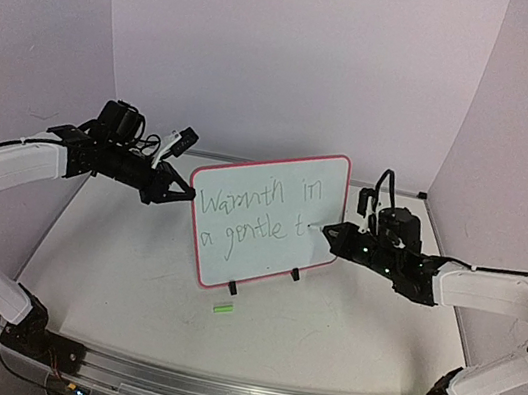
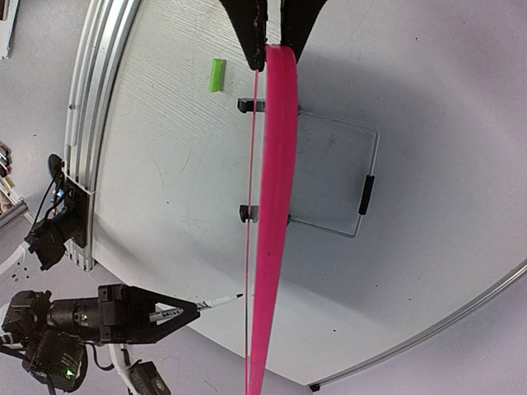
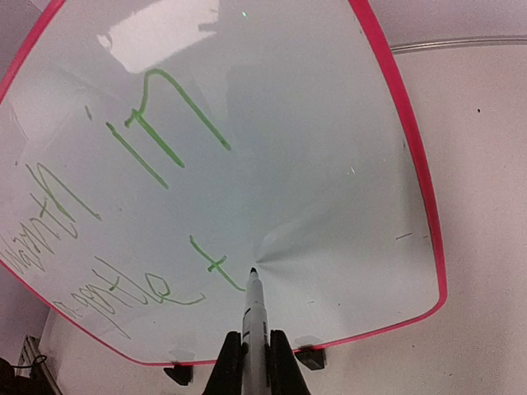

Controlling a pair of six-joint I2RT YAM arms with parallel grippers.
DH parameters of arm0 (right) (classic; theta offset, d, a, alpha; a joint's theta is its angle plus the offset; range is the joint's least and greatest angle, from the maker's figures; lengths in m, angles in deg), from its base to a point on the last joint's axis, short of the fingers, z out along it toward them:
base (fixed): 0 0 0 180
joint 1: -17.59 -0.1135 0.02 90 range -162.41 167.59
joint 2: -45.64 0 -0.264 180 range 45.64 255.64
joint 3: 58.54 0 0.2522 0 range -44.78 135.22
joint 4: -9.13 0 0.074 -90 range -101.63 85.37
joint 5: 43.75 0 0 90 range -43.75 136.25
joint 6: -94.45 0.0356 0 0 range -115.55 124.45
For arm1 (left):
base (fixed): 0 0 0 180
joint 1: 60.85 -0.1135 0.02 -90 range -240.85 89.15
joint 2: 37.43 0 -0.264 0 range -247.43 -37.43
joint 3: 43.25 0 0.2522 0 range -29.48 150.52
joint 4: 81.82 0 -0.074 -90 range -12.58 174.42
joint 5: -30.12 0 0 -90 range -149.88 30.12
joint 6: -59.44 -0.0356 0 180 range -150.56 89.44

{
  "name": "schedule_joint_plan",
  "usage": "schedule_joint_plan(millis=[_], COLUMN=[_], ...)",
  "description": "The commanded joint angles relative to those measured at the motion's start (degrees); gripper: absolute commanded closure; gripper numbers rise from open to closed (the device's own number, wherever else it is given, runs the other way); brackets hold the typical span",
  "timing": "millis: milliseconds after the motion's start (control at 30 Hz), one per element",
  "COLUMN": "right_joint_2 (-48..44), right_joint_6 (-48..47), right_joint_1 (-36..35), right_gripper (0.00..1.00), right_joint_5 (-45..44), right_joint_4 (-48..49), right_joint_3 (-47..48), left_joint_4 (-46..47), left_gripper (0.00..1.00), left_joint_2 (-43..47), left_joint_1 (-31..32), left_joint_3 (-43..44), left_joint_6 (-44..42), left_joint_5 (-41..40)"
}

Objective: Write a sentence on the whiteboard

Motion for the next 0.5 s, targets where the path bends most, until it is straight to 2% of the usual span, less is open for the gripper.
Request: schedule_joint_plan(millis=[0,467], right_joint_2=[-2.19,1.85], right_joint_6=[-0.17,-0.44], right_joint_1=[0.12,0.12], right_gripper=[1.00,1.00], right_joint_5=[-0.35,0.25], right_joint_4=[1.29,1.72], right_joint_3=[-0.35,2.36], left_joint_4=[-6.80,-6.76], left_gripper=[1.00,1.00], left_joint_2=[-1.83,-2.13], left_joint_1=[1.24,1.24], left_joint_3=[-0.38,-0.38], left_joint_6=[-2.86,-2.88], left_joint_5=[-3.40,-3.44])
